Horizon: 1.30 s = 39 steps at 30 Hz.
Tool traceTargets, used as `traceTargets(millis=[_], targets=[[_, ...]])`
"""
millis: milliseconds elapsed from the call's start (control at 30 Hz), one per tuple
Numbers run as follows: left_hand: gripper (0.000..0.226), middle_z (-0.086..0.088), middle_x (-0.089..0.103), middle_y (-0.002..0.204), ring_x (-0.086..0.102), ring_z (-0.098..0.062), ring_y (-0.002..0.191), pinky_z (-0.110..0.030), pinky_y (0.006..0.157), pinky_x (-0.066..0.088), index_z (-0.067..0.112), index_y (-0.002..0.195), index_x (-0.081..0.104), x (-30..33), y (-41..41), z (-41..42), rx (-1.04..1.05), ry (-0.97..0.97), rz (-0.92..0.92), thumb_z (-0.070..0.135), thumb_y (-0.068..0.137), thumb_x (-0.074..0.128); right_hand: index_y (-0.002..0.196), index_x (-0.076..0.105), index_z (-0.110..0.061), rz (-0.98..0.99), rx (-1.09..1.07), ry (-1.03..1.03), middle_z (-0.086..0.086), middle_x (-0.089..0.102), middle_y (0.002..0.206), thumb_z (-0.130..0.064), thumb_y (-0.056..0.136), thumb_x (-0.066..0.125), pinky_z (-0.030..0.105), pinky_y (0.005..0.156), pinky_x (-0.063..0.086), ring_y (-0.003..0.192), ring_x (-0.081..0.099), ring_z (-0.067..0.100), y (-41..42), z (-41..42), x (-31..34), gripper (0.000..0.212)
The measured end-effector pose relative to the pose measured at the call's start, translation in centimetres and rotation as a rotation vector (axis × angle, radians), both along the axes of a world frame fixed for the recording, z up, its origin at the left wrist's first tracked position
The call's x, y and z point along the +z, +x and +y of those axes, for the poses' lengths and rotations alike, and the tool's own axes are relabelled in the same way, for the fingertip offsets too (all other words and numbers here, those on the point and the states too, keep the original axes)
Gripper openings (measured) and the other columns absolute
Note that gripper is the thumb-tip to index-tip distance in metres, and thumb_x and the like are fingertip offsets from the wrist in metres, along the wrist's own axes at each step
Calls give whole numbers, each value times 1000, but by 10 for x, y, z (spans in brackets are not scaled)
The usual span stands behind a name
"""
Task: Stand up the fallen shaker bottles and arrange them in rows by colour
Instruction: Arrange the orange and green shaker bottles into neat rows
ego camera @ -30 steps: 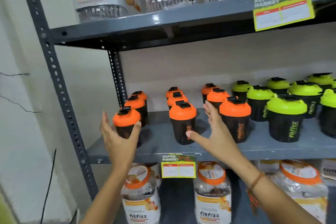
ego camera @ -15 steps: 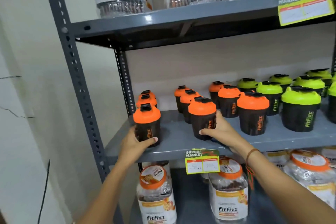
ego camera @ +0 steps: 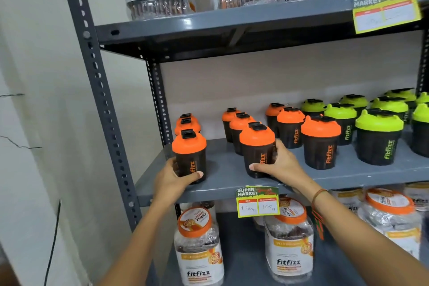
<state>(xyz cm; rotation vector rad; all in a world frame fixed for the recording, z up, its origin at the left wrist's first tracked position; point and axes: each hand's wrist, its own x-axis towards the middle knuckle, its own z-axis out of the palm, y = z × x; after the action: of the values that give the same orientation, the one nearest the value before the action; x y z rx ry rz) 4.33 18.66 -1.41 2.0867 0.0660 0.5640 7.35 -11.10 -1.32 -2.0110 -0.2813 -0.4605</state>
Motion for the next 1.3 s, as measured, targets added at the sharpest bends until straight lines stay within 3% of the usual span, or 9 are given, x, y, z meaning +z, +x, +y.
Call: traceTargets(millis=[200,567,700,767,867,1000,1100,1200,1300], targets=[[78,-4,64,127,60,-18,106,-31,84,44,21,126,51,1,-1,-2,-9,-7,-2,43,61,86,117,44,-32,-9,54,-42,-18,59,107,-58,52,86,37,95,51,105,60,12,-3,-5,-2,83],[83,-6,61,131,59,-24,115,-41,95,47,19,131,48,3,-2,-5,7,-5,8,43,61,86,118,40,-36,-18,68,-52,-25,52,104,-60,52,87,29,89,46,100,54,5,-2,-1,-1,85],[83,-6,61,132,59,-24,116,-40,93,47,18,130,48,3,-3,-6,7,-7,10,43,61,86,122,38,-36,-12,59,-74,-17,53,114,-64,51,86,29,90,45,107,53,8,-1,0,-1,90],[91,-6,58,135,57,-23,119,-39,96,45,18,134,45,6,-6,-4,-34,-48,28,45,58,87,135,37,-33,-3,80,-43,-12,50,127,-67,49,86,35,99,45,116,50,11,1,-2,0,104],[112,-4,47,146,47,-21,130,-44,109,37,20,146,32,15,-14,8,-146,-316,52,58,52,81,151,27,-34,64,200,230,-11,44,142,-75,47,81,40,107,40,129,46,14,2,-9,5,125],[80,-5,44,148,45,-21,132,-43,111,30,21,143,35,35,-10,26,-133,-490,22,67,80,52,145,43,-35,83,238,600,-10,54,139,-79,71,57,35,101,38,133,49,16,12,-12,19,88],[56,-7,48,144,48,-20,128,-39,111,34,20,138,42,63,8,33,-125,-478,-58,52,93,47,138,54,-28,17,190,717,0,55,142,-53,94,52,35,103,43,131,52,18,30,-12,52,51],[52,-4,51,140,49,-19,126,-33,104,40,21,140,44,100,34,37,-118,-365,-113,34,92,58,122,63,-31,-48,89,483,-1,60,133,-30,93,65,29,96,45,129,53,17,53,-10,88,30],[61,-8,56,130,53,-19,114,-28,88,39,21,140,45,128,63,38,-110,-206,-53,22,84,69,129,60,-27,-28,27,182,5,54,141,-24,83,77,30,101,41,131,50,18,78,-8,114,49]])
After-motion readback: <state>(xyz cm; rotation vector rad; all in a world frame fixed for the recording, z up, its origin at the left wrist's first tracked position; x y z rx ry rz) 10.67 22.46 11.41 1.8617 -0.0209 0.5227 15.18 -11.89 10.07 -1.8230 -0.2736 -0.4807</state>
